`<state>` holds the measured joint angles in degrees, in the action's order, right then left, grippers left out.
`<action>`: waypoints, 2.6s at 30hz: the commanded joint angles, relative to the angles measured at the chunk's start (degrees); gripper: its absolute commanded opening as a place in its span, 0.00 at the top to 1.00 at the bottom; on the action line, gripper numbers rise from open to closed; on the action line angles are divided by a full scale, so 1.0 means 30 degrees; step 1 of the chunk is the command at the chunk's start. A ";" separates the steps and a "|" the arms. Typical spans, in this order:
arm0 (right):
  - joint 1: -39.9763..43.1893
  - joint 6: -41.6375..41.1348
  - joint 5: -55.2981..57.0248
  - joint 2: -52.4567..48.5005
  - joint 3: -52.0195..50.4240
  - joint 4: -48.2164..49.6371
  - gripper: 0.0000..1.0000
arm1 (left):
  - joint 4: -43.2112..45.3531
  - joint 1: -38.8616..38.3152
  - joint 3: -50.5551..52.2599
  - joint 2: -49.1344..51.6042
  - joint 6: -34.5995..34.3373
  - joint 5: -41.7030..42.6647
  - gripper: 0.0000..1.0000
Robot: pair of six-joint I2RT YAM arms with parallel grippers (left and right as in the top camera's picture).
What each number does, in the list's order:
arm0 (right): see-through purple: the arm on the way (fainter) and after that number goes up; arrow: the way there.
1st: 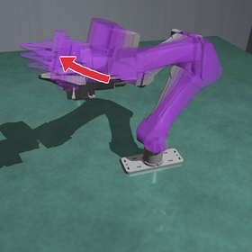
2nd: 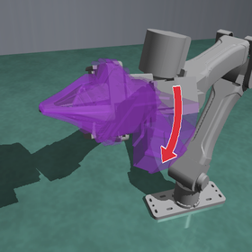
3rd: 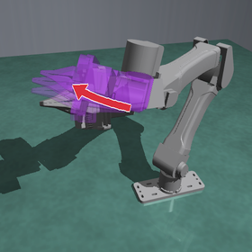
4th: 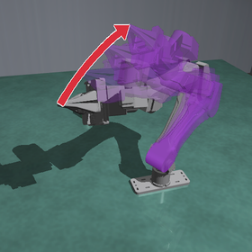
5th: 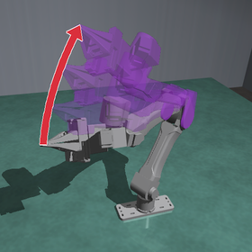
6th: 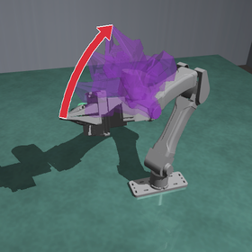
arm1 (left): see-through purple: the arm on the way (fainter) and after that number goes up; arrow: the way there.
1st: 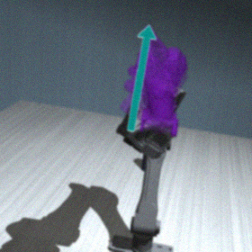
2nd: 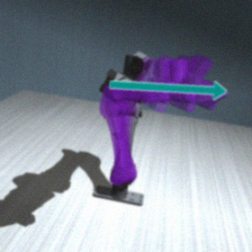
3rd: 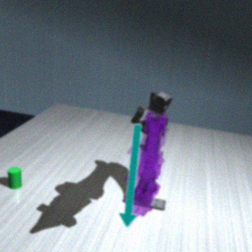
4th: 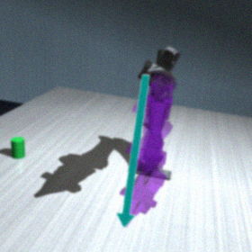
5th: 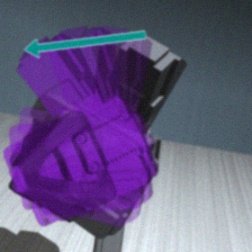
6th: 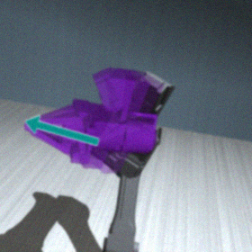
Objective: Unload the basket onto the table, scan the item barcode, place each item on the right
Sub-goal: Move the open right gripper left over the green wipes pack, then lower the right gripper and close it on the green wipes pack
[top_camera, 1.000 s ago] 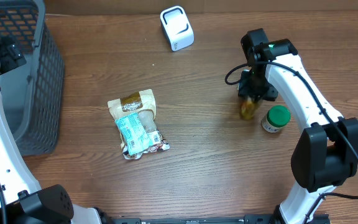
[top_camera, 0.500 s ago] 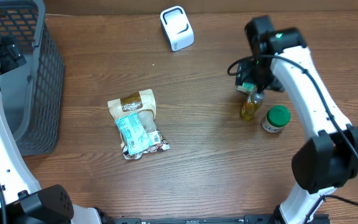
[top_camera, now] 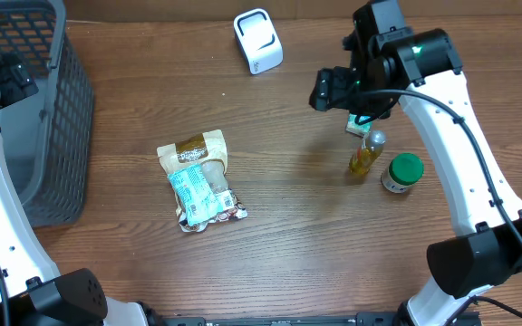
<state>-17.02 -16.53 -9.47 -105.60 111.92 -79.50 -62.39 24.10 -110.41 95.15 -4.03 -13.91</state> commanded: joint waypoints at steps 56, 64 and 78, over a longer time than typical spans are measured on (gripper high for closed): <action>-1.0411 -0.0044 -0.0707 0.0007 -1.4804 2.1981 0.36 | 0.0007 -0.0058 -0.0270 -0.0007 0.0364 0.0146 0.00; -1.0411 -0.0044 -0.0641 0.0007 -1.4804 2.1908 0.30 | 0.0007 -0.0058 -0.0270 -0.0007 0.0357 0.0146 0.00; -1.0411 -0.0066 -0.0867 0.0007 -1.4804 2.1923 0.37 | 0.0007 -0.0058 -0.0270 -0.0007 0.0357 0.0146 0.01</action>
<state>-48.14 -16.69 -12.21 -105.67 67.75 -14.31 -62.41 24.10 -110.41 95.15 -4.03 -13.91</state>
